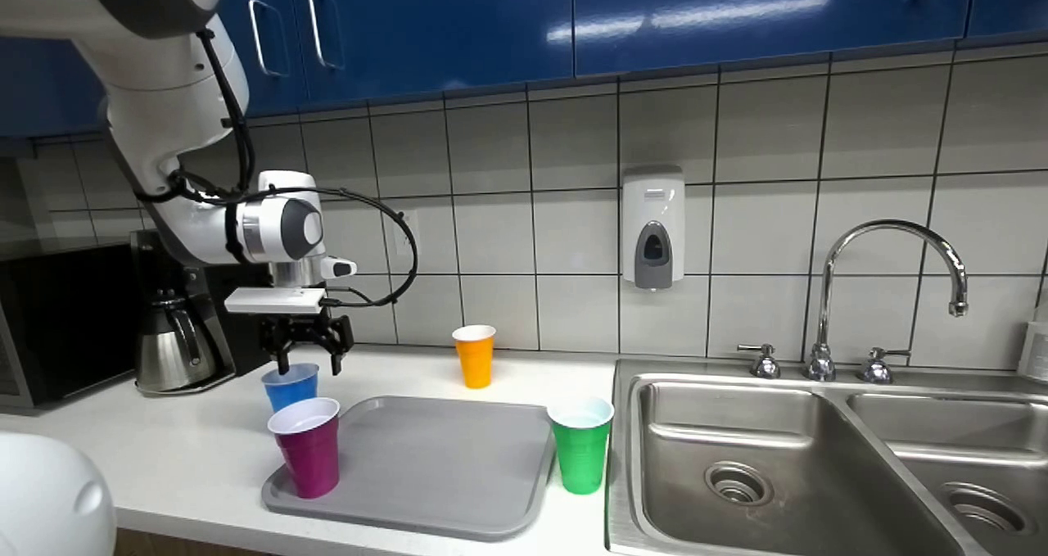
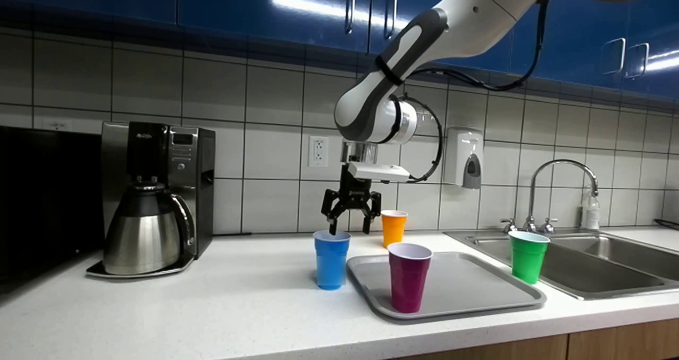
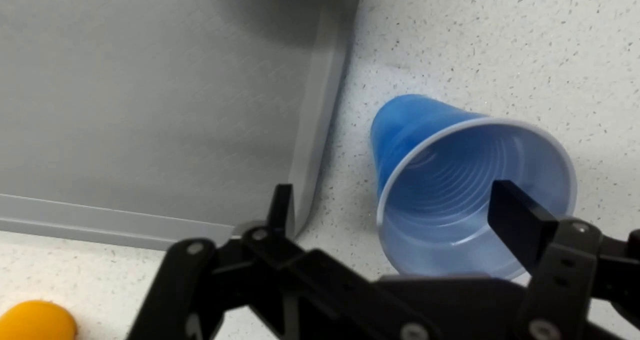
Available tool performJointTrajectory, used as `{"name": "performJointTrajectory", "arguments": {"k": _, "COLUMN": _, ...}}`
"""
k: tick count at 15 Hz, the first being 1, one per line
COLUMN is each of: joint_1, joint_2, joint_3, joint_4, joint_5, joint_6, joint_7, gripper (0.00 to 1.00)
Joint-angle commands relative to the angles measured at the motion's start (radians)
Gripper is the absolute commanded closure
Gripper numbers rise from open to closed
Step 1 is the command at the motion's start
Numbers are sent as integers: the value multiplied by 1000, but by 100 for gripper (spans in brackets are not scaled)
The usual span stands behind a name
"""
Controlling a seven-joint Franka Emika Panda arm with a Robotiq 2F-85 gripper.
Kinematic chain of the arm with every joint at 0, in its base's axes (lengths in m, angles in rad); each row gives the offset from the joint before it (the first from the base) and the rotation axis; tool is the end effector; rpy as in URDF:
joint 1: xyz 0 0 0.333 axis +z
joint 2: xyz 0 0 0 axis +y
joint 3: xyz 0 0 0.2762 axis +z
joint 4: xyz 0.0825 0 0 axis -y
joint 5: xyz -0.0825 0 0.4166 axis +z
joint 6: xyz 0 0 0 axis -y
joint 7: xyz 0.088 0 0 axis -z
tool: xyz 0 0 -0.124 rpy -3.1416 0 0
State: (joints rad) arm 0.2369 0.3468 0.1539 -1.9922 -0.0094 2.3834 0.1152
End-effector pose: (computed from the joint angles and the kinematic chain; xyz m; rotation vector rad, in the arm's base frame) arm 0.5753 0.2373 0.2171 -3.0566 -0.4183 -0.0550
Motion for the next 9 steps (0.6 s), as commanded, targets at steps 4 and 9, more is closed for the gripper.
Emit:
{"name": "performJointTrajectory", "arguments": {"k": 4, "joint_1": 1, "joint_2": 42, "joint_3": -7, "joint_4": 43, "joint_5": -12, "joint_6": -5, "joint_7": 8, "gripper": 0}}
{"name": "performJointTrajectory", "arguments": {"k": 9, "joint_1": 2, "joint_2": 52, "joint_3": -8, "joint_4": 56, "joint_5": -14, "joint_6": -5, "joint_7": 12, "gripper": 0}}
